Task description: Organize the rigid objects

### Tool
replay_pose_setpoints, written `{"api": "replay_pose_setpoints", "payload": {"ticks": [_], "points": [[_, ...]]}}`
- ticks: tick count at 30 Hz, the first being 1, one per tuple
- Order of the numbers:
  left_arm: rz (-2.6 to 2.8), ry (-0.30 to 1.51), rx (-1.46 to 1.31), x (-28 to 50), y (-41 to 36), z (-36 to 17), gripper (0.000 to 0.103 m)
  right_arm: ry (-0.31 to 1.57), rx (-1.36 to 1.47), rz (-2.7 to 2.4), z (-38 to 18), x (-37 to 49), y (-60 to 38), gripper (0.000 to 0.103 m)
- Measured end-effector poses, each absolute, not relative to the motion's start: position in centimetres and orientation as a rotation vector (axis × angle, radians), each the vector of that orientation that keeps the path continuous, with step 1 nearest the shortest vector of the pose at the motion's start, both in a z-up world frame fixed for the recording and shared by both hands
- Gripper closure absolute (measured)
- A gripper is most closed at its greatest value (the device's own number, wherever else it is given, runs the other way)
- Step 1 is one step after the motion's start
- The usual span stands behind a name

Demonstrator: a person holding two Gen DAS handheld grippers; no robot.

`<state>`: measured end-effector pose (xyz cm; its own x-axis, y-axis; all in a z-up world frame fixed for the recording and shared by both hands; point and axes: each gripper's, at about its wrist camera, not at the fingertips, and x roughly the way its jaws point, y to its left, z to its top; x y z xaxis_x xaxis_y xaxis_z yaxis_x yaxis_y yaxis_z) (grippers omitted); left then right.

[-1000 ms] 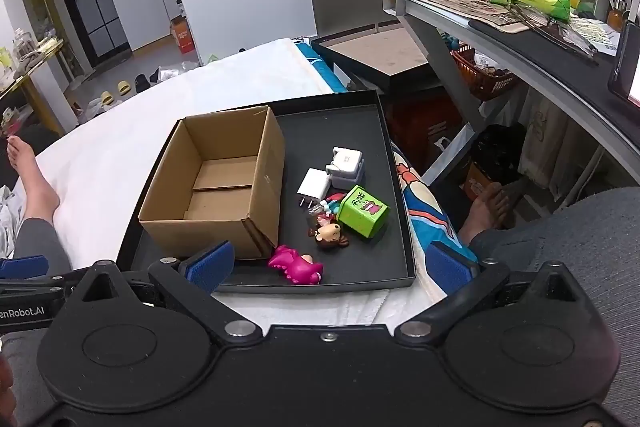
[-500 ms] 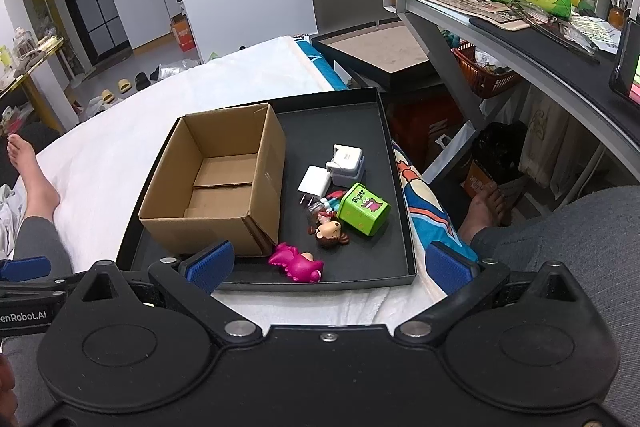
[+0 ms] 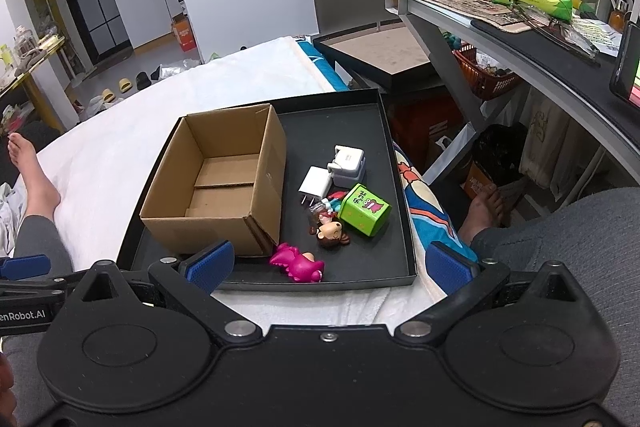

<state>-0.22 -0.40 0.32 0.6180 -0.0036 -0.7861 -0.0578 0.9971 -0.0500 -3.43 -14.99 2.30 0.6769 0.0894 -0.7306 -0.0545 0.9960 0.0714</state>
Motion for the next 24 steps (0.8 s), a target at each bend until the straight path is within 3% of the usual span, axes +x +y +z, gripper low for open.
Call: {"api": "replay_pose_setpoints", "payload": {"ticks": [24], "points": [[0.020,0.900,-0.064,-0.18,-0.34,0.83,0.009,0.821,0.051,0.075,2.50,-3.45,-15.16,0.000]]}}
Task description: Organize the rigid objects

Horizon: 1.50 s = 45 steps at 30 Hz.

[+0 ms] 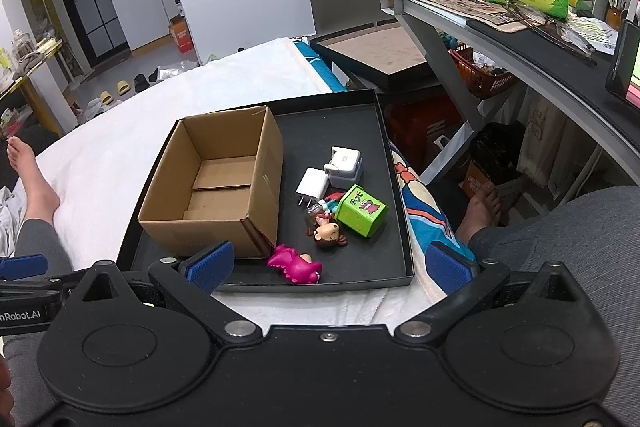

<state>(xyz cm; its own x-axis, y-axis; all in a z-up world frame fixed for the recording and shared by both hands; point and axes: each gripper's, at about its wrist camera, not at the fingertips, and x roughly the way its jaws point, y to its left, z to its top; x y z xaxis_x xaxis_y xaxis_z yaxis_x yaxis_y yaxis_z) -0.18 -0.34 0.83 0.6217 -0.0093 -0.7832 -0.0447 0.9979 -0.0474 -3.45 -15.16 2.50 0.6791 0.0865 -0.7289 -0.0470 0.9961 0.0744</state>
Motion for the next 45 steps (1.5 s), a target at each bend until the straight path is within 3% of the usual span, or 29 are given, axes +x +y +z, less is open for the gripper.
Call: {"api": "replay_pose_setpoints", "payload": {"ticks": [45], "points": [[0.132,0.983,-0.176,6.2,3.5,-4.5,0.009,0.889,0.090,0.100,-0.9,0.8,-17.1,0.000]]}}
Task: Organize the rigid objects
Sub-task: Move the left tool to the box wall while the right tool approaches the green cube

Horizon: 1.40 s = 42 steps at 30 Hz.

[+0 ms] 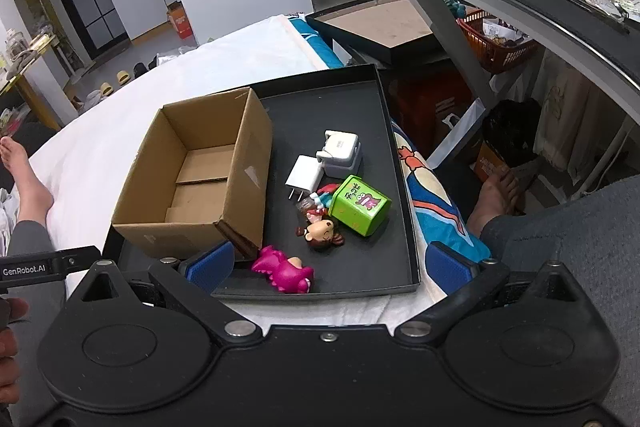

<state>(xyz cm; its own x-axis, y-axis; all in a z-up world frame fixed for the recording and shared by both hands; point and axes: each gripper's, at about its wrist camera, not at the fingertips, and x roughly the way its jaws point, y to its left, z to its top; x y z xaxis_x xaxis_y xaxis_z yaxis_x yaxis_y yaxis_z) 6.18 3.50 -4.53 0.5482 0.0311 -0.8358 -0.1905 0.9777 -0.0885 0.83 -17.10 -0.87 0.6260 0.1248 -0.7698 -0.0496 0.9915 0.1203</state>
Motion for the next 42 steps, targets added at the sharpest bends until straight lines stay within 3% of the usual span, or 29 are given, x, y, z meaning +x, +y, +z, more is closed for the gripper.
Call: {"api": "replay_pose_setpoints", "payload": {"ticks": [21,28,35,42], "points": [[0.172,0.958,-0.315,11.4,6.6,-7.4,0.015,0.955,0.122,0.066,-2.5,5.2,-17.2,0.006],[0.167,0.982,-0.344,13.2,7.2,-9.2,0.016,1.008,0.117,0.042,-3.4,7.1,-17.3,0.014],[0.160,1.007,-0.419,13.9,7.7,-10.9,0.034,1.056,0.094,0.017,-4.4,9.0,-16.8,0.017],[0.173,0.986,-0.467,14.0,8.1,-11.9,0.044,1.094,0.100,-0.027,-5.6,10.8,-16.5,0.019]]}}
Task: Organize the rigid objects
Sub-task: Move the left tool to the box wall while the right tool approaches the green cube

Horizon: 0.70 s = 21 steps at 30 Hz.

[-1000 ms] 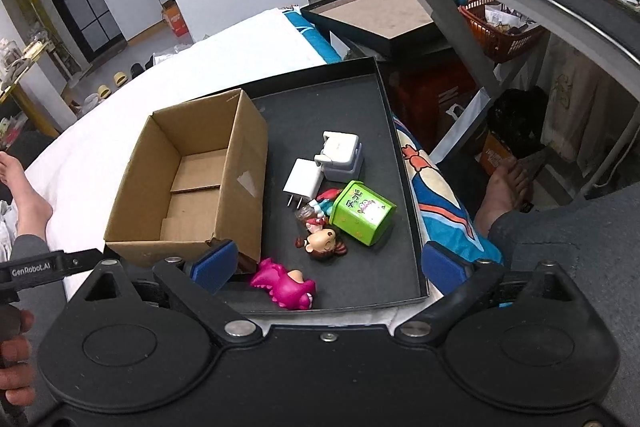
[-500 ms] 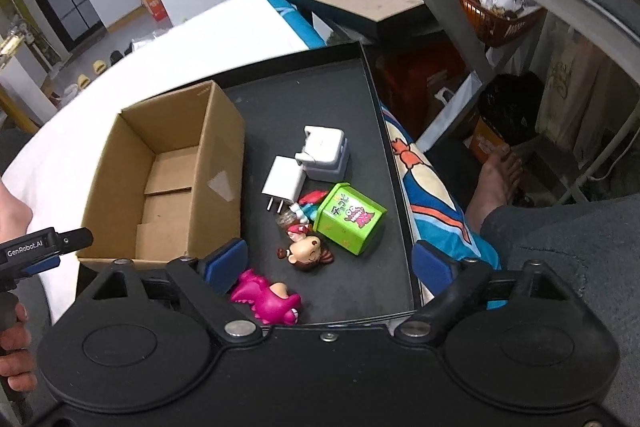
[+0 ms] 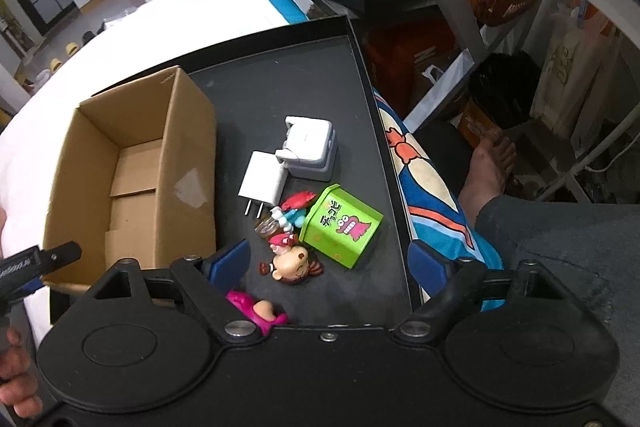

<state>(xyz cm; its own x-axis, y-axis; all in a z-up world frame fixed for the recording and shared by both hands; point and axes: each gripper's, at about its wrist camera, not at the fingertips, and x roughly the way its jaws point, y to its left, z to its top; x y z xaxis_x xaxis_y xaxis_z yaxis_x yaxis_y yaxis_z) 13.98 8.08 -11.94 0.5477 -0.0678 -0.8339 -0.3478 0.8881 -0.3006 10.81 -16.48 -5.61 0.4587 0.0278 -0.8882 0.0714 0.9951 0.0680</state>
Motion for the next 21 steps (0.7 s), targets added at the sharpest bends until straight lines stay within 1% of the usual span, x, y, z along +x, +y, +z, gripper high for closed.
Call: {"api": "replay_pose_setpoints", "payload": {"ticks": [2,6,8,9,11,12,15,21], "points": [[0.176,0.978,-0.474,13.9,8.1,-12.2,0.051,1.106,0.102,-0.039,-6.0,11.3,-16.4,0.020],[0.173,0.971,-0.502,13.9,8.2,-12.6,0.060,1.111,0.087,-0.067,-6.7,12.2,-16.0,0.021],[0.172,0.968,-0.507,13.9,8.2,-12.9,0.068,1.117,0.096,-0.080,-7.0,12.6,-15.9,0.022],[0.170,0.967,-0.513,13.9,8.3,-13.0,0.070,1.121,0.102,-0.087,-7.2,12.8,-15.9,0.023],[0.156,0.957,-0.517,13.8,8.3,-13.0,0.079,1.131,0.119,-0.102,-7.6,13.1,-15.9,0.024],[0.153,0.952,-0.514,13.7,8.2,-12.9,0.080,1.136,0.130,-0.112,-7.9,13.3,-15.9,0.025],[0.156,0.944,-0.501,13.6,8.0,-12.8,0.080,1.151,0.151,-0.138,-8.5,13.8,-16.1,0.027],[0.173,0.934,-0.519,13.5,8.3,-12.8,0.081,1.175,0.190,-0.184,-9.3,14.6,-16.6,0.028]]}}
